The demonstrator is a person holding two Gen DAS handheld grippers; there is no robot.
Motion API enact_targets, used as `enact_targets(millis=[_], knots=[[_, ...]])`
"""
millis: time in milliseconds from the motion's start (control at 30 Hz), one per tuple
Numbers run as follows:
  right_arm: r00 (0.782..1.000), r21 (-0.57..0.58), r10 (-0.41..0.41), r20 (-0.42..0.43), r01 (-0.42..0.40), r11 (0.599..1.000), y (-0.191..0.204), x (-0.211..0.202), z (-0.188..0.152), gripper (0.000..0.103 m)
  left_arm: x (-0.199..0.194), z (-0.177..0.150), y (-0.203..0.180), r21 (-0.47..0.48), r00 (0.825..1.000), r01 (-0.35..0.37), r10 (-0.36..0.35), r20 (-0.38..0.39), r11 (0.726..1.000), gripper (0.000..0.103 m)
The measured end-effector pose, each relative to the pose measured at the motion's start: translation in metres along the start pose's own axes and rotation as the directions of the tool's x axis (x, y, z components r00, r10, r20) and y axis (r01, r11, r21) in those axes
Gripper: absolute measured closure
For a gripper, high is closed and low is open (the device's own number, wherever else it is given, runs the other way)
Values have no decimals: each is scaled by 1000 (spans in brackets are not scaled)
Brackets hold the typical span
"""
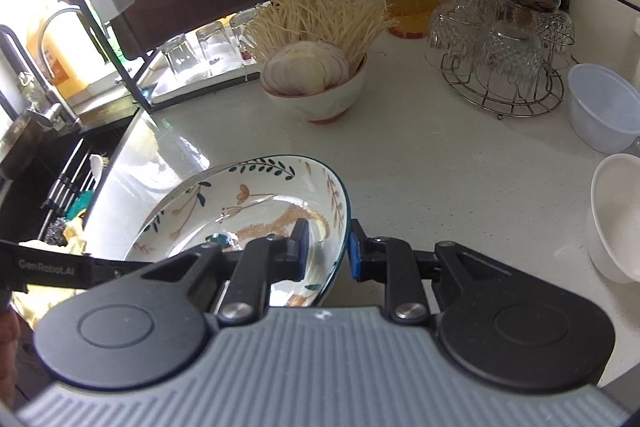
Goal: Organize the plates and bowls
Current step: 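Carry the floral plate with both grippers over the stacked leaf plates, then lower the floral plate onto the leaf plates and open both grippers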
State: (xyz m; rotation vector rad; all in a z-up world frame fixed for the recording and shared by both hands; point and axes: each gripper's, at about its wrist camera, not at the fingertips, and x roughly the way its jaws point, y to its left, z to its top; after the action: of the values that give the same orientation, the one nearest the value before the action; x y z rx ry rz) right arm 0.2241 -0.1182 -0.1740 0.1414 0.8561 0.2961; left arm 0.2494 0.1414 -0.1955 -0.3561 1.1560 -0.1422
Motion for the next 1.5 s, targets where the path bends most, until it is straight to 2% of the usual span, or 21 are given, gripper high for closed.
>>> enact_targets(millis=[167, 333, 633, 733, 833, 967, 1033, 1167, 1267, 1500], knots=[[999, -54, -43, 5, 44, 998, 8, 3, 0, 80, 10, 5, -2, 20, 999, 0, 1, -44, 1000, 81], [998, -73, -66, 2, 66, 995, 12, 8, -5, 79, 16, 4, -3, 41, 996, -39, 42, -79, 998, 81], [996, -61, -89, 17, 90, 994, 14, 11, -12, 80, 11, 12, -2, 53, 995, -55, 58, -76, 997, 76], [996, -51, -89, 16, 90, 995, 15, 14, -14, 80, 7, 14, -1, 50, 996, -48, 52, -78, 998, 68], [997, -36, -83, -1, 82, 996, 15, 17, -16, 80, 2, 16, -3, 64, 996, -40, 45, -79, 997, 54], [998, -17, -66, -5, 66, 998, 16, 19, -18, 80, -5, 16, -8, 72, 996, -64, 68, -56, 995, 47], [998, -14, -68, -5, 68, 998, 17, 19, -17, 80, -7, 16, -7, 69, 992, -105, 109, -60, 992, 46], [998, 38, -52, -19, 53, 998, 13, 16, -13, 80, -22, 16, -2, 54, 996, -90, 92, -20, 994, 46], [999, 63, -34, 6, 33, 997, 10, 8, -11, 80, -33, 18, -6, 66, 994, -107, 106, 14, 992, 46], [995, 51, 6, 96, -11, 999, 14, -31, 4, 80, -68, 19, -29, 104, 990, -92, 80, 118, 990, 46]])
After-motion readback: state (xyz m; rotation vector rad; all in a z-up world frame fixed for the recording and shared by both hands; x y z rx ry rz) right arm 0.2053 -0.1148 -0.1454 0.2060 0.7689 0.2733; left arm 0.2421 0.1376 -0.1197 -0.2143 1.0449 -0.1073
